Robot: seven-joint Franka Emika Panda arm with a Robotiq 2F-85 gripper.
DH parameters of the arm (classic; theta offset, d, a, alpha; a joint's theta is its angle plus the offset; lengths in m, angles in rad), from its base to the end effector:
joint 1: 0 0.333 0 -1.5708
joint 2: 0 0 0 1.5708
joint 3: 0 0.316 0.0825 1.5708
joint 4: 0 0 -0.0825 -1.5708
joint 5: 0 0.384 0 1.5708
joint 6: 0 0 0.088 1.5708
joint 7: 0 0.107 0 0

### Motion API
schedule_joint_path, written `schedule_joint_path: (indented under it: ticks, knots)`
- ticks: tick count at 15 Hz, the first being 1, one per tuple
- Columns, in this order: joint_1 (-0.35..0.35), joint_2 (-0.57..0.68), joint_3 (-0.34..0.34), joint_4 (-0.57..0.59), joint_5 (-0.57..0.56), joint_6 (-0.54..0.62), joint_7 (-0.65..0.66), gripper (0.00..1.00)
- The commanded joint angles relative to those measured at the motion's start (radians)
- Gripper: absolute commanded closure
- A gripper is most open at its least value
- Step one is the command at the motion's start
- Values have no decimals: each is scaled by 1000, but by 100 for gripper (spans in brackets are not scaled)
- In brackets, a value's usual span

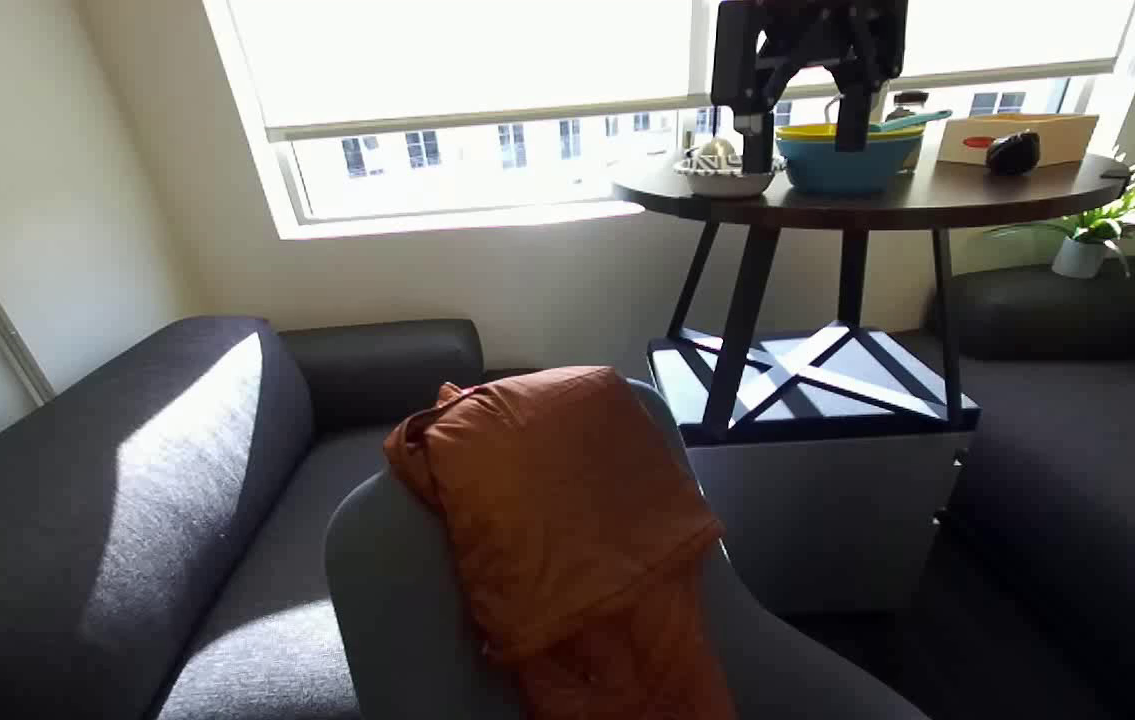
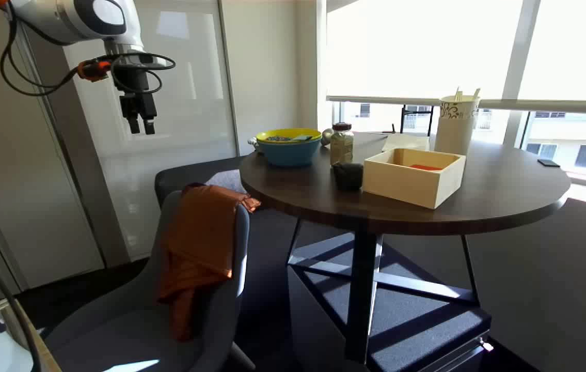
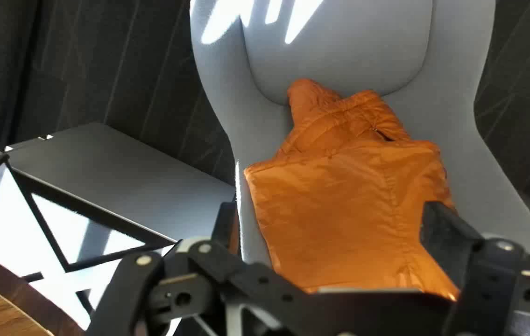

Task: Pour the contents in the box on the table

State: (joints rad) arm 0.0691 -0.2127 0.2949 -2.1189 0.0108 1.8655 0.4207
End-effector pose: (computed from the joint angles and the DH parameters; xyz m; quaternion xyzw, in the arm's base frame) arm 0.4540 0.1813 0.4956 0.9988 -0.0339 -0.0132 0.0330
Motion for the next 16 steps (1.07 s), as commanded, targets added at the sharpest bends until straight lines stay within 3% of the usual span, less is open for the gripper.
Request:
schedule_joint_path:
  ticks: [1,5,16]
  knots:
    - [28,2,-26,2,-6,-3,5,0]
    - [10,15,-46,9,6,14,31,0]
    - [-194,37,-346,164,37,74,102,0]
